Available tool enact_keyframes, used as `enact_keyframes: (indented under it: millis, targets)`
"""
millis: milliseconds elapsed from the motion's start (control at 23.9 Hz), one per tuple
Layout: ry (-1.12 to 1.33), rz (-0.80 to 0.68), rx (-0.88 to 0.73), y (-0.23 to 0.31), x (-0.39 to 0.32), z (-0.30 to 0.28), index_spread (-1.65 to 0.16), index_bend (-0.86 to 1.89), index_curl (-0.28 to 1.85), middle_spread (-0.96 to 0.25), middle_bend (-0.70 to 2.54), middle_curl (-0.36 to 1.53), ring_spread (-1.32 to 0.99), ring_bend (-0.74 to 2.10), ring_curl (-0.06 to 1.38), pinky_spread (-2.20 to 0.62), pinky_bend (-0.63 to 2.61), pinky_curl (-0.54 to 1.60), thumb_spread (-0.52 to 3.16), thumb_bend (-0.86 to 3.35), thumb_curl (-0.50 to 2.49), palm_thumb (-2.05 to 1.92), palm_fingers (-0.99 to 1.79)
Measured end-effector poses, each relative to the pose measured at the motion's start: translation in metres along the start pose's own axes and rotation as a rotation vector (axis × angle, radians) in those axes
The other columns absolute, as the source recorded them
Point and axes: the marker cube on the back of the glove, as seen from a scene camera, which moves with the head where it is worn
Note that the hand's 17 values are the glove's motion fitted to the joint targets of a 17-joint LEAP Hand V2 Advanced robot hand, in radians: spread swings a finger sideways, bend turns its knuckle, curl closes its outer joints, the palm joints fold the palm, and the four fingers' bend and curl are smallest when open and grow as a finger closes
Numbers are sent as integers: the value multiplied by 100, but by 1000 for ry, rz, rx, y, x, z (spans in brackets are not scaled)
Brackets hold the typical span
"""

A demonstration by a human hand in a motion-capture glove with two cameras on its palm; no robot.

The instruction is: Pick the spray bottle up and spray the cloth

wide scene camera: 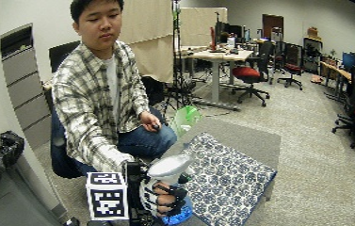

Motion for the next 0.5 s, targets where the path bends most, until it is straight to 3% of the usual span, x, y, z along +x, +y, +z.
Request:
enact_keyframes:
  millis: [502]
  targets:
    - [24, -10, 54, -8, 1, -1, -28, 31, 39, -14, 54, 51, -18, 58, 43, -8, 44, 30, 42, -1, 65, 113, 131]
